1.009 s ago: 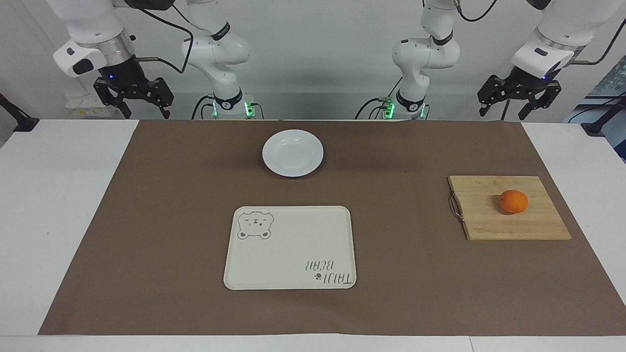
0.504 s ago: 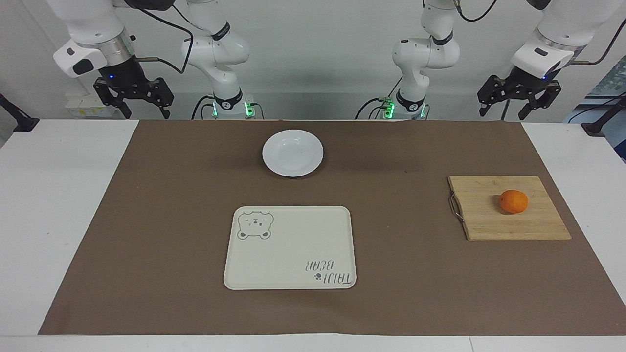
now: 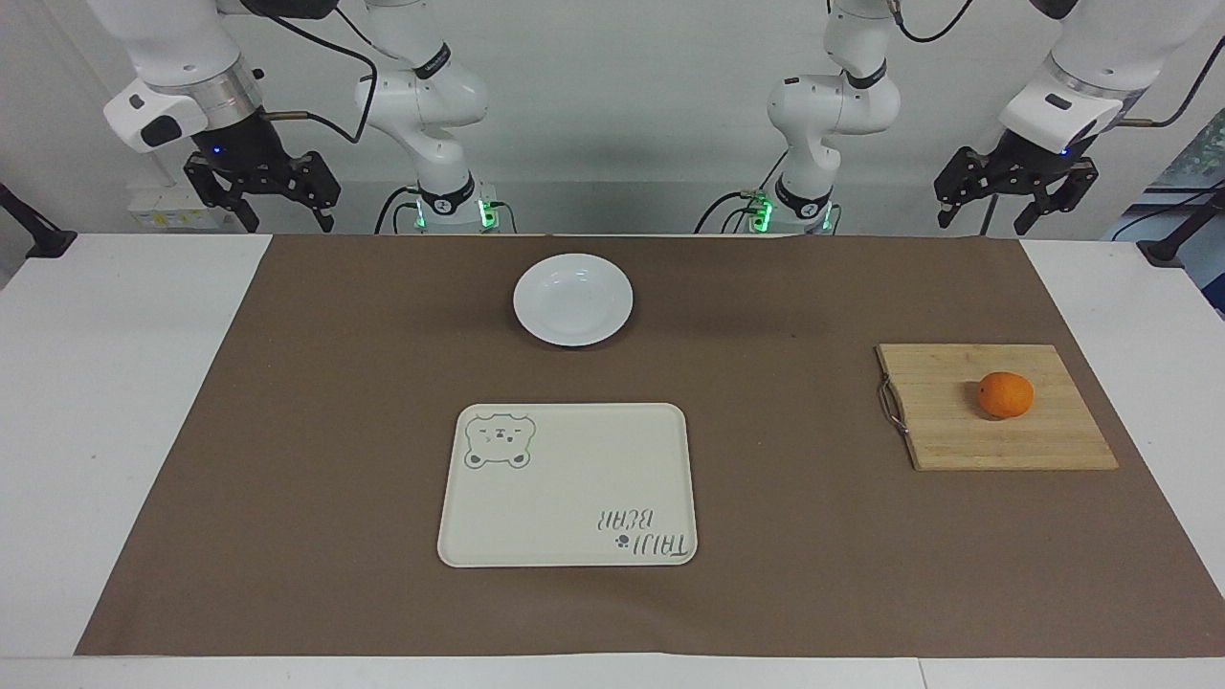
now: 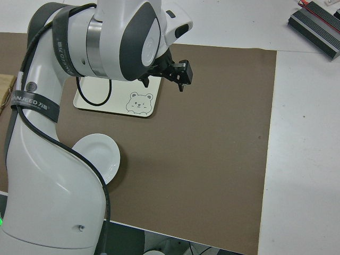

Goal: Place orange and plate with both arms

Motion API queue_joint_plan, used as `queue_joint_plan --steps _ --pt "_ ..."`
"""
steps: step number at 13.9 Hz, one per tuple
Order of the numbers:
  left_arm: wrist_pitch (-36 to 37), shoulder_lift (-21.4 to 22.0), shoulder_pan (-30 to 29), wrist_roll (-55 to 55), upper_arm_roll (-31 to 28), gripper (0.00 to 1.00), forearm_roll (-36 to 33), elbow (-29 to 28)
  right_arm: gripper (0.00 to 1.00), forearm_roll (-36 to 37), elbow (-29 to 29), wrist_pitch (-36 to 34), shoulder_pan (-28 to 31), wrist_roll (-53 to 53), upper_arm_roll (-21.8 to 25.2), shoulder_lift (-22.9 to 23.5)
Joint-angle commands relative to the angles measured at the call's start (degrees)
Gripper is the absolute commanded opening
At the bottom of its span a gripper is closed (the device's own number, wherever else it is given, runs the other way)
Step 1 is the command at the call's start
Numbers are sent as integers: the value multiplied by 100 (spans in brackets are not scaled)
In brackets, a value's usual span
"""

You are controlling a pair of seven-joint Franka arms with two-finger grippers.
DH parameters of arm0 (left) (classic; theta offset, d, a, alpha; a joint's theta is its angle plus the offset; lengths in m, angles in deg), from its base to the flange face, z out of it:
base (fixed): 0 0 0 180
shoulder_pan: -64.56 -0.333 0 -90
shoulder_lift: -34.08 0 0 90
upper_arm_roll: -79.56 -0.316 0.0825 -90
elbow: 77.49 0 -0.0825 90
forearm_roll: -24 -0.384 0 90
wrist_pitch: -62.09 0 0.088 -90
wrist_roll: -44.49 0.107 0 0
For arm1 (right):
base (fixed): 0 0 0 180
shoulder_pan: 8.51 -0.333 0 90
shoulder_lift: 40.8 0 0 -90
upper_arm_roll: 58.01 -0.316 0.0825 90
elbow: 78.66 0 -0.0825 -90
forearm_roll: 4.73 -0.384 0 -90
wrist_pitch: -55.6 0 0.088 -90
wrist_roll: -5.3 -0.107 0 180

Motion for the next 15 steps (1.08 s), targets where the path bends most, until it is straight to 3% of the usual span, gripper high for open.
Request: queue_joint_plan --steps 1,15 --pt "45 91 -55 40 38 100 63 -59 100 -148 157 50 66 86 -14 -115" --pt "-25 83 -81 13 38 100 63 -59 100 -148 174 59 75 77 -14 -124"
